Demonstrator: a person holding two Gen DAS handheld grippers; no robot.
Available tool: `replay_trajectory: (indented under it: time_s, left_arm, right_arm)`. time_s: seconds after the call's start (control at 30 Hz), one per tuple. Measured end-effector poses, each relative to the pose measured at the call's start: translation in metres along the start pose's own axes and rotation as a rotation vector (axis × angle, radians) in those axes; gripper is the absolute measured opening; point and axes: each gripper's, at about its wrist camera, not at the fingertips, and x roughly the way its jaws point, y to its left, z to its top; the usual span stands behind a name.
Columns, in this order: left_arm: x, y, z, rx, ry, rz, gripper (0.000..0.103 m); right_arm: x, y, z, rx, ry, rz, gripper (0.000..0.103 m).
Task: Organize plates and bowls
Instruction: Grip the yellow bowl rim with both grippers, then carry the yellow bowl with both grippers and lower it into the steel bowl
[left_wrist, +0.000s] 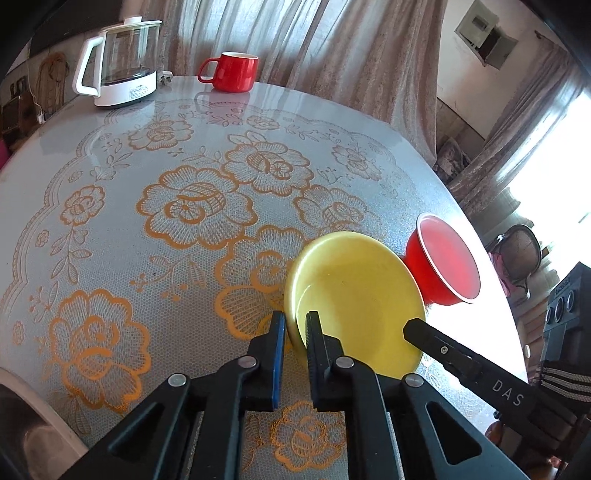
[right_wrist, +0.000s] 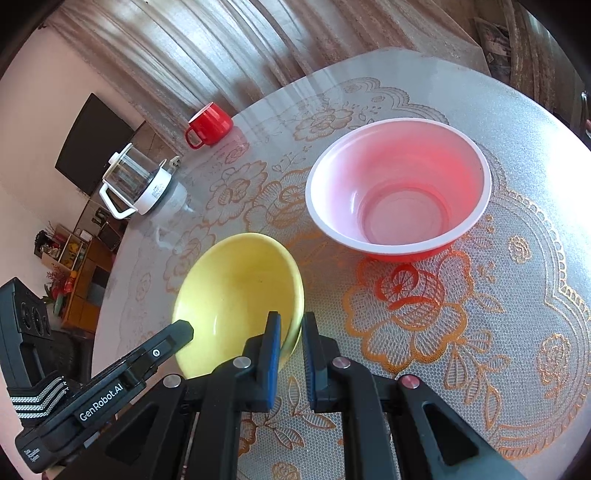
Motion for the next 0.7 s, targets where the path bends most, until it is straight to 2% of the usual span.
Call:
replay_trajectory:
  time_s: [0.4, 0.7]
  left_arm:
    - [-0.04, -0.001, -0.025, 0.023, -0.053, 0.025, 0.01]
    - [-0.087, 0.006, -0.042, 0.042, -0.13, 0.036, 0.01]
  right_arm:
    - [-0.014, 0.005, -0.019, -0.003, 0.001, 0.032, 0.009]
    - [-0.031, 0.027, -0.038, -0.042, -0.009, 0.068, 0.009]
